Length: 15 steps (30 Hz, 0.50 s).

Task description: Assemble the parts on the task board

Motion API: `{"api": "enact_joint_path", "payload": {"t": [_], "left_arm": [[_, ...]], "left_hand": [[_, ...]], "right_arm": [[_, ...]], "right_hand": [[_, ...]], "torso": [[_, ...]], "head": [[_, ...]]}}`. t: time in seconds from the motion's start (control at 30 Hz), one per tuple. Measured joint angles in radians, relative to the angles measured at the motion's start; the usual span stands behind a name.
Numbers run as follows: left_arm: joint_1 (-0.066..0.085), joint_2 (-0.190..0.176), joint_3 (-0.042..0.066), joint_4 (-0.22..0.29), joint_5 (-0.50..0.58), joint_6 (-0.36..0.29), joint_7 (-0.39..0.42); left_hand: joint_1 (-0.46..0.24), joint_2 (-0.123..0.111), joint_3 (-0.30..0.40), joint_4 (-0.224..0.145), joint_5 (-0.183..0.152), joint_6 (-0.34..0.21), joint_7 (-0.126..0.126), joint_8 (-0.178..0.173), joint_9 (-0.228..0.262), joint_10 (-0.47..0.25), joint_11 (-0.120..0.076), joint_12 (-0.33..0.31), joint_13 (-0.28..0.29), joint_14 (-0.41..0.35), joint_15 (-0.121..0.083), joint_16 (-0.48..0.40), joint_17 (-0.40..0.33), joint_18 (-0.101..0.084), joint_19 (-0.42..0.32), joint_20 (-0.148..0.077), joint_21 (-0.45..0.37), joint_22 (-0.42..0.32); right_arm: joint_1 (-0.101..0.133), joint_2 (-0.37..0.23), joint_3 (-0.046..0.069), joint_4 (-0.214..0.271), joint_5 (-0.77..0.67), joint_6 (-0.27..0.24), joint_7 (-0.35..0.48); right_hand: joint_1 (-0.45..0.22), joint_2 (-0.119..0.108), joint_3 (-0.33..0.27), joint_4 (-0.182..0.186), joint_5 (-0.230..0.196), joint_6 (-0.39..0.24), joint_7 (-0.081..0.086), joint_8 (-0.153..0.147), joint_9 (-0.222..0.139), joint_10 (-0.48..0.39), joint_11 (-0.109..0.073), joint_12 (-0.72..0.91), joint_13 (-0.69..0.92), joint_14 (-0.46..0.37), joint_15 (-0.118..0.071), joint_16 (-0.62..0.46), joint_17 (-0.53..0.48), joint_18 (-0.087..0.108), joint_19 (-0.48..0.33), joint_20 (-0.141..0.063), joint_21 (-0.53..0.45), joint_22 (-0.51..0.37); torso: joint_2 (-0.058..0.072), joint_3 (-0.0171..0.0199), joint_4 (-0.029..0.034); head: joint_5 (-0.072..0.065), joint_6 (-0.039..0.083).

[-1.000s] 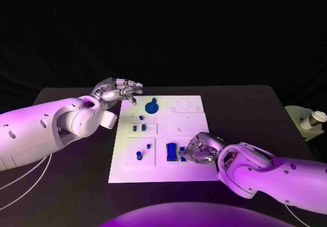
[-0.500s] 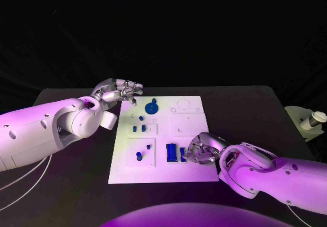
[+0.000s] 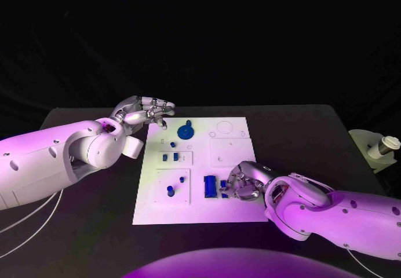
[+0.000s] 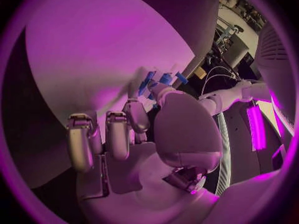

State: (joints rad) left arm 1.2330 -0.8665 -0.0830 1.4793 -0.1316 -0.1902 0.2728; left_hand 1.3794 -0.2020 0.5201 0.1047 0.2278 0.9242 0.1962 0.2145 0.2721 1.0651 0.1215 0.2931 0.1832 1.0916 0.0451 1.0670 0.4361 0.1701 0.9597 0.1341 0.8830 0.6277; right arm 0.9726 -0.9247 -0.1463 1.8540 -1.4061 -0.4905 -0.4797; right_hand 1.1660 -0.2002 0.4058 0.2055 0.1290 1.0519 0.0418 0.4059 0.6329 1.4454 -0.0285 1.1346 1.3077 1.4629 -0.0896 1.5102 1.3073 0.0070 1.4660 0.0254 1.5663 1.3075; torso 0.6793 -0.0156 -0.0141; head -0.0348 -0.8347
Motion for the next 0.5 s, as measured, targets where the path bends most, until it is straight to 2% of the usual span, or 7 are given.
{"api": "enact_joint_path", "payload": {"t": [0.13, 0.27, 0.4, 0.43, 0.5], "left_arm": [[0.0, -0.001, 0.0, 0.0, 0.0, 0.0, 0.0], [0.0, -0.001, 0.0, -0.001, 0.0, 0.0, 0.0], [-0.001, 0.001, -0.001, -0.006, 0.0, 0.0, 0.0], [-0.001, 0.001, -0.001, -0.007, 0.0, 0.0, 0.0], [-0.002, 0.003, -0.002, -0.011, 0.0, 0.0, 0.0]], "left_hand": [[0.0, 0.0, 0.0, 0.0, 0.0, 0.0, 0.0, 0.0, 0.0, 0.0, 0.0, 0.0, 0.0, 0.0, 0.0, 0.0, 0.0, 0.0, 0.0, 0.0, 0.0, 0.0], [0.0, 0.0, 0.0, 0.0, 0.0, 0.0, 0.0, 0.0, 0.0, 0.0, 0.0, 0.0, 0.0, 0.0, 0.0, 0.0, 0.0, 0.0, 0.0, 0.0, 0.0, 0.0], [-0.002, 0.002, 0.003, 0.003, 0.0, 0.0, 0.0, 0.0, 0.0, 0.0, 0.0, 0.0, 0.0, 0.0, 0.0, 0.0, 0.0, 0.0, 0.0, 0.0, 0.0, -0.001], [-0.004, 0.004, 0.003, 0.003, 0.0, 0.0, 0.0, 0.0, 0.0, 0.0, 0.0, 0.0, 0.001, 0.0, 0.0, 0.0, 0.0, 0.0, 0.0, 0.0, 0.0, -0.001], [-0.004, 0.004, 0.003, 0.003, 0.0, 0.0, 0.0, 0.0, 0.0, 0.0, 0.0, 0.0, 0.001, 0.0, 0.0, 0.0, 0.0, 0.0, 0.0, 0.0, -0.001, -0.001]], "right_arm": [[-0.001, -0.02, -0.001, 0.011, -0.007, -0.003, 0.002], [0.004, -0.041, -0.002, 0.023, -0.003, -0.018, 0.015], [0.021, -0.055, -0.001, 0.027, 0.027, -0.057, 0.063], [0.025, -0.058, -0.001, 0.027, 0.04, -0.071, 0.082], [0.035, -0.061, -0.001, 0.021, 0.075, -0.098, 0.13]], "right_hand": [[0.0, 0.0, -0.008, 0.008, 0.009, 0.0, 0.0, -0.004, 0.001, 0.0, 0.0, 0.0, 0.0, 0.0, 0.0, 0.0, 0.0, 0.0, 0.0, 0.0, 0.0, 0.0], [-0.021, -0.017, -0.025, 0.03, 0.014, -0.002, 0.002, -0.004, 0.0, -0.001, 0.001, -0.026, -0.001, 0.0, 0.0, -0.001, 0.0, 0.0, 0.0, 0.0, 0.0, 0.0], [-0.056, -0.029, -0.059, 0.07, 0.024, -0.028, 0.02, -0.019, -0.008, -0.037, 0.014, -0.111, -0.041, 0.006, 0.006, -0.024, 0.0, 0.0, 0.0, 0.0, -0.021, 0.0], [-0.057, -0.03, -0.068, 0.079, 0.059, -0.049, 0.027, -0.031, -0.012, -0.059, 0.021, -0.157, -0.067, 0.004, 0.011, -0.038, 0.001, 0.0, 0.0, 0.0, -0.054, 0.0], [-0.061, -0.034, -0.088, 0.084, 0.082, -0.075, 0.037, -0.048, -0.018, -0.079, 0.029, -0.206, -0.094, 0.004, 0.018, -0.055, -0.005, 0.002, 0.0, 0.006, -0.096, 0.0]], "torso": [[-0.001, 0.0, -0.0005], [-0.002, 0.0001, -0.0006], [-0.004, -0.0005, -0.0008], [-0.005, -0.0012, -0.0009], [-0.007, -0.0017, -0.0009]], "head": [[0.002, 0.002], [0.003, 0.007], [0.003, 0.015], [0.003, 0.017], [0.003, 0.021]]}}
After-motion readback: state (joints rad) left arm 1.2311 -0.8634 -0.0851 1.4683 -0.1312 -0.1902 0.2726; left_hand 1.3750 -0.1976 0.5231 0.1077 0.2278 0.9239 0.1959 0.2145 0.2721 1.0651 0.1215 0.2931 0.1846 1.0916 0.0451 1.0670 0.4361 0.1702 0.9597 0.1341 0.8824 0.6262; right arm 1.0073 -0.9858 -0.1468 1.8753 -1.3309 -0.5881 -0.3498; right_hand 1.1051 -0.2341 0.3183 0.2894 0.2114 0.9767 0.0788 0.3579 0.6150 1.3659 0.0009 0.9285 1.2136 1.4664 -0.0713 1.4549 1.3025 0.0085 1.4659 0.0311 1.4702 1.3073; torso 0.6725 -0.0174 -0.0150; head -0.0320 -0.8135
